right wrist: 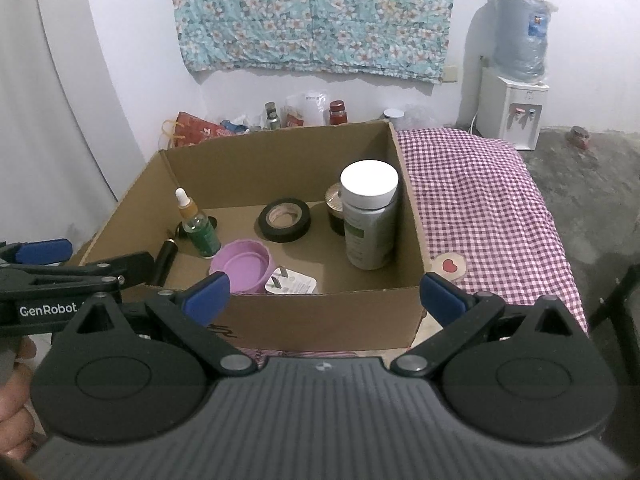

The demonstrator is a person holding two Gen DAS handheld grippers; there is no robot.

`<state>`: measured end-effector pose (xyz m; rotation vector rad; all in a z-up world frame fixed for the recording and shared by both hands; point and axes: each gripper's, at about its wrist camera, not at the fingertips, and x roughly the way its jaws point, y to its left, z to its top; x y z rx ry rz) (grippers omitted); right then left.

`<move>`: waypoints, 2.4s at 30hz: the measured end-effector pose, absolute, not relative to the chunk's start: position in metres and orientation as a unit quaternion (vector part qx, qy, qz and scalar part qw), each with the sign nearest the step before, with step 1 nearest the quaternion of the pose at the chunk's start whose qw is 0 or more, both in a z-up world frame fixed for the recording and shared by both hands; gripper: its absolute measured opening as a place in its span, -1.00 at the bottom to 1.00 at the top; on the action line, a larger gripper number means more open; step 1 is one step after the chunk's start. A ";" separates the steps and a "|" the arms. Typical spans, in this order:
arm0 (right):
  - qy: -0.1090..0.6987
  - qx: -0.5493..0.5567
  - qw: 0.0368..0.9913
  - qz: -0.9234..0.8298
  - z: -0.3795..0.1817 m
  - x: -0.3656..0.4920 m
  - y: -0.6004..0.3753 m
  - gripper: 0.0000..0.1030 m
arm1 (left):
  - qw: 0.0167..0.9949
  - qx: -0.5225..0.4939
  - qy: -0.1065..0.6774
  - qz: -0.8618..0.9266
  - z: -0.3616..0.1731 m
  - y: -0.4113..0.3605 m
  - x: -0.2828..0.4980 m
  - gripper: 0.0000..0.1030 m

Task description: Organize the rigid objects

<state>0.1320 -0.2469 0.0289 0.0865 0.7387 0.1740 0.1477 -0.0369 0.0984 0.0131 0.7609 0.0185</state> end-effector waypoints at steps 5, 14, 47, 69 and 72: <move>0.362 0.048 0.927 0.082 0.030 0.133 -0.248 0.97 | 0.927 0.010 0.374 0.010 0.099 -0.038 0.147 0.99; 0.360 0.044 0.928 0.080 0.032 0.131 -0.247 0.97 | 0.927 0.005 0.374 0.009 0.100 -0.035 0.148 0.99; 0.370 0.050 0.924 0.079 0.030 0.133 -0.241 0.97 | 0.927 0.011 0.375 0.013 0.103 -0.028 0.147 0.93; 0.375 0.052 0.922 0.080 0.025 0.135 -0.241 0.97 | 0.923 0.012 0.383 0.019 0.101 -0.024 0.147 0.93; 0.374 0.049 0.923 0.079 0.025 0.135 -0.241 0.97 | 0.923 0.012 0.383 0.020 0.101 -0.025 0.146 0.93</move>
